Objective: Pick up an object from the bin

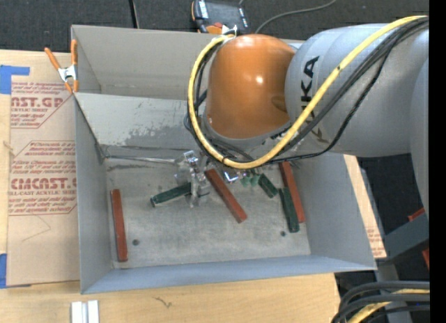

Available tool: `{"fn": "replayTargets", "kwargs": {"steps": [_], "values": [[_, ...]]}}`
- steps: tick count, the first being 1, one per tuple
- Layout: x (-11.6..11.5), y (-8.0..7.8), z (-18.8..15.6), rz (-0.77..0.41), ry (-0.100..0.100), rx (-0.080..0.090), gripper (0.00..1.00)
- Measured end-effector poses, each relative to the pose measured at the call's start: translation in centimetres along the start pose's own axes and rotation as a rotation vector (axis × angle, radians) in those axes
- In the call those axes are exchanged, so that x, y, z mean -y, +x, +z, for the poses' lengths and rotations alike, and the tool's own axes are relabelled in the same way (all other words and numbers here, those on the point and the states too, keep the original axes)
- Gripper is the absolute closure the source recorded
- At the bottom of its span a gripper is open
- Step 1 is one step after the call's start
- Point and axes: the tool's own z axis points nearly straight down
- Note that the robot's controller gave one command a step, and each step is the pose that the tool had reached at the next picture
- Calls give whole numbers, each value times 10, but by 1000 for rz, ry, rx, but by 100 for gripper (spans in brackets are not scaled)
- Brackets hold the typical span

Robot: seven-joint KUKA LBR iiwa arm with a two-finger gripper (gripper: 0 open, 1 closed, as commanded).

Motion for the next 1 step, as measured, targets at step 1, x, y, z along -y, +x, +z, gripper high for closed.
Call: {"fn": "replayTargets", "kwargs": {"steps": [1], "values": [[3, -20, 15, -271, -2, -6, 100]]}}
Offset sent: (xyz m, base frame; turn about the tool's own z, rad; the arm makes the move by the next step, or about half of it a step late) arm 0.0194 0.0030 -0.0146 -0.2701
